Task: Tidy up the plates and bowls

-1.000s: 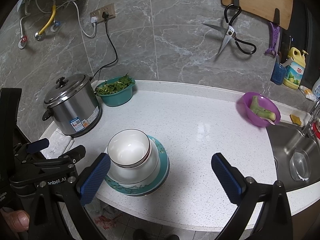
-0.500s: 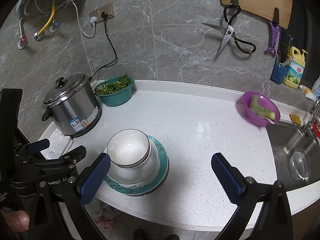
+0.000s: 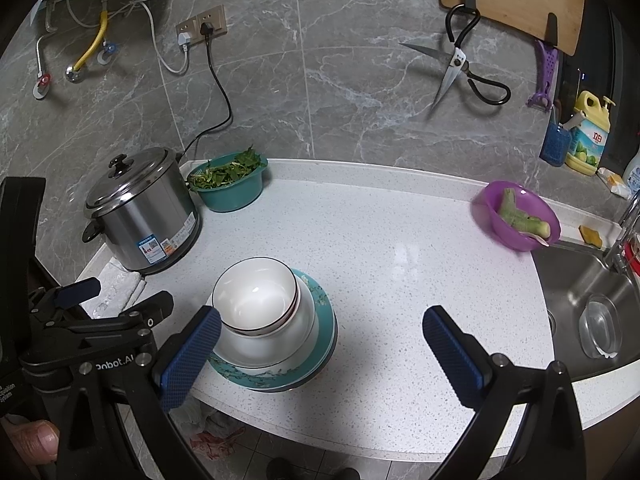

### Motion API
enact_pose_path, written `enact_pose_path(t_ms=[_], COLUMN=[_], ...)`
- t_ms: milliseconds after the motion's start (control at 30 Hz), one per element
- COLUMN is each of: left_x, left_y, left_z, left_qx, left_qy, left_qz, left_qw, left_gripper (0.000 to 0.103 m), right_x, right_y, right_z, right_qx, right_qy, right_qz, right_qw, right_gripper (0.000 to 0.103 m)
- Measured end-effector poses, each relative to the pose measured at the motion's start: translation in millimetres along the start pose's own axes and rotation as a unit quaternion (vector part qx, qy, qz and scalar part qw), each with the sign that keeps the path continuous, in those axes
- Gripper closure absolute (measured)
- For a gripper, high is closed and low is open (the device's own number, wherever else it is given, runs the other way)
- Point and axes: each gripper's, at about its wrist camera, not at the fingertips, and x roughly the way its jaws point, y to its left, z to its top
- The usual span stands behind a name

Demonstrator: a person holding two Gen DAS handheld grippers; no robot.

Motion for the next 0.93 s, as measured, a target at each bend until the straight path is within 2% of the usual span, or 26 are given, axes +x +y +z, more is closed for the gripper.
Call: enact_pose_path(t_ms=[933], left_x=[3.9], left_y=[-0.4], left_z=[-3.0], left_qx=[0.006], left_qy=[0.001], left_qz=[-0.005], left_qw=[1.0], left_gripper=[0.0], right_x=[3.0], right_y=[-1.2], right_z=[-4.4], right_qx=[0.006], right_qy=[0.005], right_qz=[-0.001], right_qw=[1.0], right_gripper=[0.0])
